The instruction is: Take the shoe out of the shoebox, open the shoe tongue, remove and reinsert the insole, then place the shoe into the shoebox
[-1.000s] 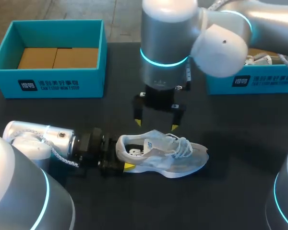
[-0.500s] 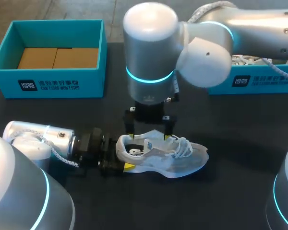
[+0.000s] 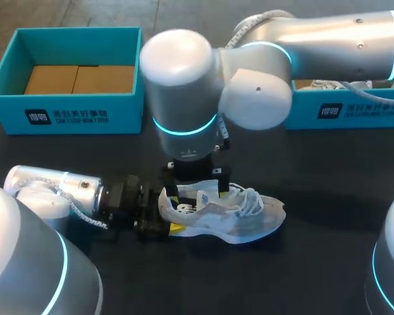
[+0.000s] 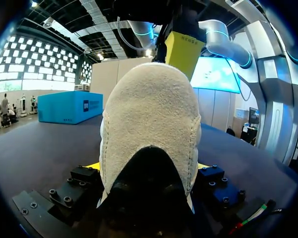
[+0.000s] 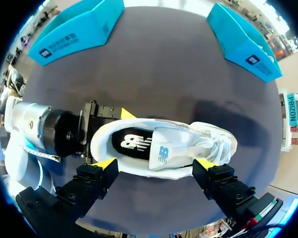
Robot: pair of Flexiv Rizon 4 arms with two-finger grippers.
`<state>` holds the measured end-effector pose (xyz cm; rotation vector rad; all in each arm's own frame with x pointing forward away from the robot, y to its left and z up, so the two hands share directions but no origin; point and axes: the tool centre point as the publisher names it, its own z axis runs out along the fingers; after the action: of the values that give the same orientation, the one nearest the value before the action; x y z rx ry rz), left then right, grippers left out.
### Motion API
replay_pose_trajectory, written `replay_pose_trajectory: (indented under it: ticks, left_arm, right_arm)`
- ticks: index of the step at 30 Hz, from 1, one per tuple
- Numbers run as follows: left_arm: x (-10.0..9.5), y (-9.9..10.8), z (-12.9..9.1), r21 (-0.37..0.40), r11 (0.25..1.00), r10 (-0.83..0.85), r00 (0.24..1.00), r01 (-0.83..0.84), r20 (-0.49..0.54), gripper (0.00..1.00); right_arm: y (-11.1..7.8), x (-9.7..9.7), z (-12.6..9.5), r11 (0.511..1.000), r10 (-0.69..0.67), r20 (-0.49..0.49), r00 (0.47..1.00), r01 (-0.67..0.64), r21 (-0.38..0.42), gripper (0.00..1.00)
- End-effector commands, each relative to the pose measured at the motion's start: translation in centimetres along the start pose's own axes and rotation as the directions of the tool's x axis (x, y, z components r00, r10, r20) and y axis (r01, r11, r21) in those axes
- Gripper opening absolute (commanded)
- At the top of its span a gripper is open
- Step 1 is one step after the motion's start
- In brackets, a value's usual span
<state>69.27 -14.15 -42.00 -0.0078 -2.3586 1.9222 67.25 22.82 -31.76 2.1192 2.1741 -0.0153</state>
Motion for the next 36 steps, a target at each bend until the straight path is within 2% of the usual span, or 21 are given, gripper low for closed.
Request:
replay_pose_trajectory:
  ticks: [1,11,23,29,36]
  left_arm:
    - [-0.2,0.3,0.0,0.000,1.000,0.001,1.000,-0.001,0.001,0.00]
    - [-0.2,0.3,0.0,0.000,1.000,0.001,1.000,-0.001,0.001,0.00]
    - [-0.2,0.3,0.0,0.000,1.000,0.001,1.000,-0.001,0.001,0.00]
    - [-0.2,0.3,0.0,0.000,1.000,0.001,1.000,-0.001,0.001,0.00]
    - [-0.2,0.3,0.0,0.000,1.000,0.001,1.000,-0.001,0.001,0.00]
  right_arm:
    - [-0.6,0.5,0.3,0.910,0.412,0.169,0.895,-0.398,-0.113,1.00]
    - [-0.4,-1.1,0.8,0.889,0.454,0.158,0.877,-0.435,-0.140,1.00]
    - [0.1,-1.7,2.3,0.875,0.475,0.133,0.870,-0.452,-0.173,1.00]
    - [0.3,-2.0,3.0,0.860,0.498,0.130,0.857,-0.471,-0.195,1.00]
    - [-0.1,-3.3,3.1,0.826,0.550,0.125,0.826,-0.516,-0.226,1.00]
